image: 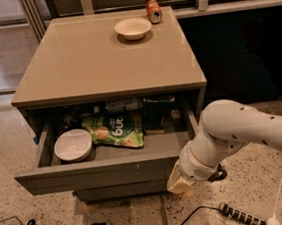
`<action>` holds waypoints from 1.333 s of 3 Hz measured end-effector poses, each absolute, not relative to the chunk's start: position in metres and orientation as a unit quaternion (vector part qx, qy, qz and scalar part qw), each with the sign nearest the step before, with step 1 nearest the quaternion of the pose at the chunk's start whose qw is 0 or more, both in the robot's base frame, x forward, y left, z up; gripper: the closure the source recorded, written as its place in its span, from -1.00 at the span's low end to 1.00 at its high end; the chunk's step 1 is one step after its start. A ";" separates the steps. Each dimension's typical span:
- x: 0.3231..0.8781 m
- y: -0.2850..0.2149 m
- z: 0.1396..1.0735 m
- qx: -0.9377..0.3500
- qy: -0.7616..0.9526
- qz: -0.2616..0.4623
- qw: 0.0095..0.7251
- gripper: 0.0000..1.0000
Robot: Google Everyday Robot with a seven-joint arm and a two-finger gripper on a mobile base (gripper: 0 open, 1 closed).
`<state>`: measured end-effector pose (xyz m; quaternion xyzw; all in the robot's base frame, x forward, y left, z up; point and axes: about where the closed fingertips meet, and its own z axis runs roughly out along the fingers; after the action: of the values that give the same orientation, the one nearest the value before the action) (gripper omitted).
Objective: Close top drawer
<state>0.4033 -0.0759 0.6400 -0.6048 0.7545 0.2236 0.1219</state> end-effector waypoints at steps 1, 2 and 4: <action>0.403 -0.076 0.640 -0.605 0.755 0.224 0.122 -0.86; 0.403 -0.076 0.640 -0.605 0.754 0.224 0.122 -1.00; 0.403 -0.076 0.640 -0.605 0.754 0.224 0.122 -0.63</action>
Offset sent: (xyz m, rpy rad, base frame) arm 0.0000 0.0000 0.0000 0.0000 0.0000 0.0000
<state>0.4032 -0.0758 0.6400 -0.6049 0.7545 0.2236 0.1218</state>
